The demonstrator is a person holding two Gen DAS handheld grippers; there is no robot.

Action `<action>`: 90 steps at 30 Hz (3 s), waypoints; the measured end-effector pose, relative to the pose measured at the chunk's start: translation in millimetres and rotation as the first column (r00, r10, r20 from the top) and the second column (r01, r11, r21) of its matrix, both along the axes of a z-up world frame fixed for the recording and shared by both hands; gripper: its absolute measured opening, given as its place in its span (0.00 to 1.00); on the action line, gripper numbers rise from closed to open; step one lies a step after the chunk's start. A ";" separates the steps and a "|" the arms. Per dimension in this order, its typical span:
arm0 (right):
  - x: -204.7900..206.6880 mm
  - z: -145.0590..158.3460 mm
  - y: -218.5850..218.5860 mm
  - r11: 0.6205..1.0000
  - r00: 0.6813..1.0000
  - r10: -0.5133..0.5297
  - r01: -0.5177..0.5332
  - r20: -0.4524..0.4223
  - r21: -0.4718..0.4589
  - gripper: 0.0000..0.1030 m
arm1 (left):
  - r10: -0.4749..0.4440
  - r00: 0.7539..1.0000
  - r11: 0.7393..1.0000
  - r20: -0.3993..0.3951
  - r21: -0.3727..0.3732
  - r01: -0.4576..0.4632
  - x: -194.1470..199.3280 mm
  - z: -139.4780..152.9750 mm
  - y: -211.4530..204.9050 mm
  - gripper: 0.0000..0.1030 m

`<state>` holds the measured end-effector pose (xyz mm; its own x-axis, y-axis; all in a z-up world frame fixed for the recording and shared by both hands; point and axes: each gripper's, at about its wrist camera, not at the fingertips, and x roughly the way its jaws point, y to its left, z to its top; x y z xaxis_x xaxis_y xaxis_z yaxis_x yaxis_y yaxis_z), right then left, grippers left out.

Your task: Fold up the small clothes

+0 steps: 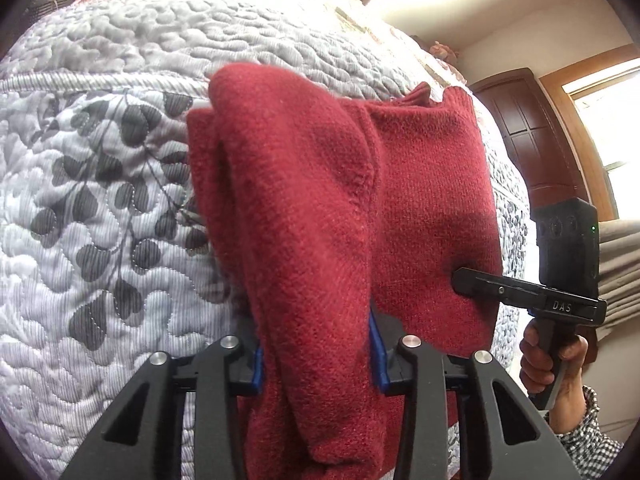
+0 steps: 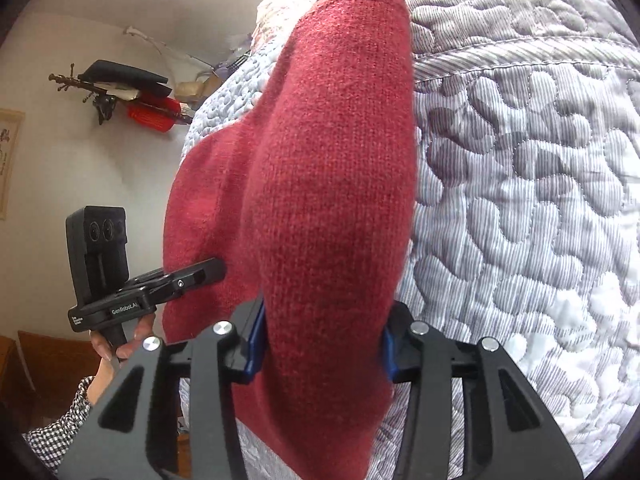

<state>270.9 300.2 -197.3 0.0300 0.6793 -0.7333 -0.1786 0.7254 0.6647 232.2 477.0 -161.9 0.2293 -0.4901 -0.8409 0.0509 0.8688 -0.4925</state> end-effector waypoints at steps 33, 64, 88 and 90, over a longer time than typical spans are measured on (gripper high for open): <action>-115.3 -26.5 -314.1 0.998 0.995 -0.050 0.046 -0.092 -0.050 0.45 | -0.068 0.995 0.991 0.080 0.120 0.058 -91.3 -23.5 -251.2 0.42; -240.7 -11.6 -345.0 1.000 0.996 -0.006 0.006 -0.090 -0.001 0.27 | 0.023 0.996 0.930 0.087 0.364 -0.053 -185.6 0.4 -241.5 0.59; -242.0 -51.3 -326.1 0.990 0.992 -0.064 0.050 -0.105 -0.134 0.31 | 0.054 0.997 0.914 0.048 0.400 -0.069 -196.1 -45.0 -238.9 0.74; -241.4 -47.3 -327.4 0.989 0.992 -0.068 0.052 -0.107 -0.140 0.36 | 0.059 0.997 0.911 0.051 0.406 -0.075 -197.2 -42.1 -238.7 0.74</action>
